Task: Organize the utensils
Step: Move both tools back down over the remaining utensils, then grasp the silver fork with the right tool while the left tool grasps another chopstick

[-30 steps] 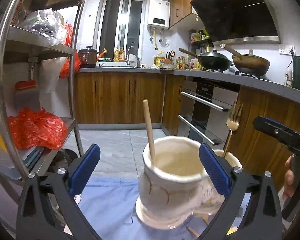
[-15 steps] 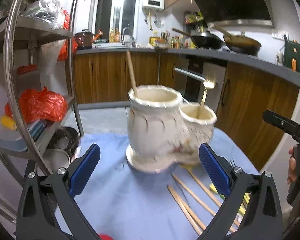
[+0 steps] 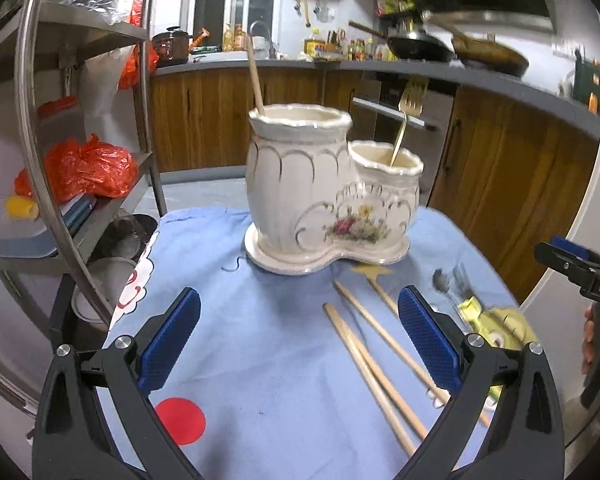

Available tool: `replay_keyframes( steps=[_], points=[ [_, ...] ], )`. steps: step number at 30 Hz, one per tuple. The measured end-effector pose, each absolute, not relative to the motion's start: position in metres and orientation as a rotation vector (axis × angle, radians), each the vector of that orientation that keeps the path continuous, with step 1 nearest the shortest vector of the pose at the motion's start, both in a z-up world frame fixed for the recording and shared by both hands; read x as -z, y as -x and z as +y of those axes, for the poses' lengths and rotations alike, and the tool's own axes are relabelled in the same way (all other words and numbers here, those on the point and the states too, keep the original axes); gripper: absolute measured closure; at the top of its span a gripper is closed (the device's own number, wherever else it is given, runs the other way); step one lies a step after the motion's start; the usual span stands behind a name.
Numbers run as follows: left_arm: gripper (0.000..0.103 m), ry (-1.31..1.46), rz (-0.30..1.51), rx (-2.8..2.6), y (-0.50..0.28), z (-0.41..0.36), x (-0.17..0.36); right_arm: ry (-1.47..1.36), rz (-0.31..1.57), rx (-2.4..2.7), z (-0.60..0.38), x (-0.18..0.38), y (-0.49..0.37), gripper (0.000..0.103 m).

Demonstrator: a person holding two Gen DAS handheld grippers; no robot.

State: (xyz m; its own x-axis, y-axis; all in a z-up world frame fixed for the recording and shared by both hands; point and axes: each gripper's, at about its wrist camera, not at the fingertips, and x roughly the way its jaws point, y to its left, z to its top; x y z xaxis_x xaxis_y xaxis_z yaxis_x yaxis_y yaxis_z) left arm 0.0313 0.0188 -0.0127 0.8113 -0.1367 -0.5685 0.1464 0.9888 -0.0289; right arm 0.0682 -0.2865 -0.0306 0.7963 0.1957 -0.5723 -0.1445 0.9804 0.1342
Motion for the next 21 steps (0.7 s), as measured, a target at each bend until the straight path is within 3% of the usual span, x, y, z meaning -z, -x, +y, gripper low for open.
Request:
replay_keyframes(
  steps=[15, 19, 21],
  points=[
    [0.007, -0.134, 0.881, 0.225, -0.028, -0.015, 0.058, -0.014, 0.749, -0.200, -0.278, 0.057, -0.061, 0.005],
    [0.018, -0.171, 0.909, 0.219, -0.027, -0.017, 0.063, -0.015, 0.763, -0.204, -0.278, 0.058, -0.064, 0.005],
    [0.028, -0.174, 0.939, 0.221, -0.030, -0.017, 0.067, -0.007, 0.768, -0.208, -0.277, 0.059, -0.064, 0.006]
  ],
)
